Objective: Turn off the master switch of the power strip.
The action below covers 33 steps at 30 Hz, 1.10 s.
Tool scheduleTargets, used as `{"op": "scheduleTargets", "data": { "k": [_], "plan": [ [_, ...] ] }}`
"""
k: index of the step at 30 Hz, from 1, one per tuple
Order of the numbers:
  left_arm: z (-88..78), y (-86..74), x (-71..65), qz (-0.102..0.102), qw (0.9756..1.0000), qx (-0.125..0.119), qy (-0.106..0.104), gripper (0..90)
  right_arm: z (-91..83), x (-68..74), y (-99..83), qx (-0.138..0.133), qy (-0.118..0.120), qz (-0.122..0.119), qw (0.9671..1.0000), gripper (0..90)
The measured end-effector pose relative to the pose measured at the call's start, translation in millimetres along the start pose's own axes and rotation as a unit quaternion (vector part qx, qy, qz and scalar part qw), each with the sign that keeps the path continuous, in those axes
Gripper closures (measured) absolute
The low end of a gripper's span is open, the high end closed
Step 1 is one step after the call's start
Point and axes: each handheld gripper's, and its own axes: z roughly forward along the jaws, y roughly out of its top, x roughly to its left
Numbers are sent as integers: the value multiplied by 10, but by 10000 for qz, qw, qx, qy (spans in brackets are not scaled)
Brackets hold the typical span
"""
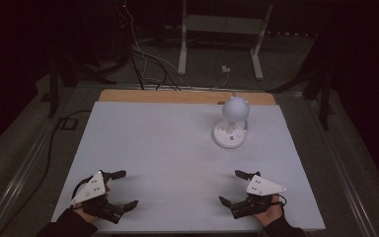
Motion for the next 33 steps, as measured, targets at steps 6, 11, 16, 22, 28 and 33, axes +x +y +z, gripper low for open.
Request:
{"op": "scheduleTargets", "data": {
  "k": [6, 11, 16, 22, 28, 33],
  "plan": [
    [-1, -11, -3, -36, 9999, -21, -99, 3, -21, -4, -2, -56, 155, 44, 9999, 0],
    [6, -12, -7, -44, 9999, 36, -149, 3, -55, 21, 0, -42, 183, -52, 9998, 0],
    [8, -7, -19, -44, 9999, 49, -158, 3, -64, 36, 1, -11, 237, -2, 9997, 0],
    [8, -7, -21, -57, 9998, 34, -168, 3, -47, 48, 20, 13, 411, 166, 9990, 0],
    [4, -8, -17, -74, 9998, -4, -168, 3, 0, 97, 78, 206, 675, 412, 9967, 0],
    [15, -8, -14, -100, 9998, -12, -182, 3, 5, 137, 121, 220, 708, 389, 9965, 0]
  ]
}}
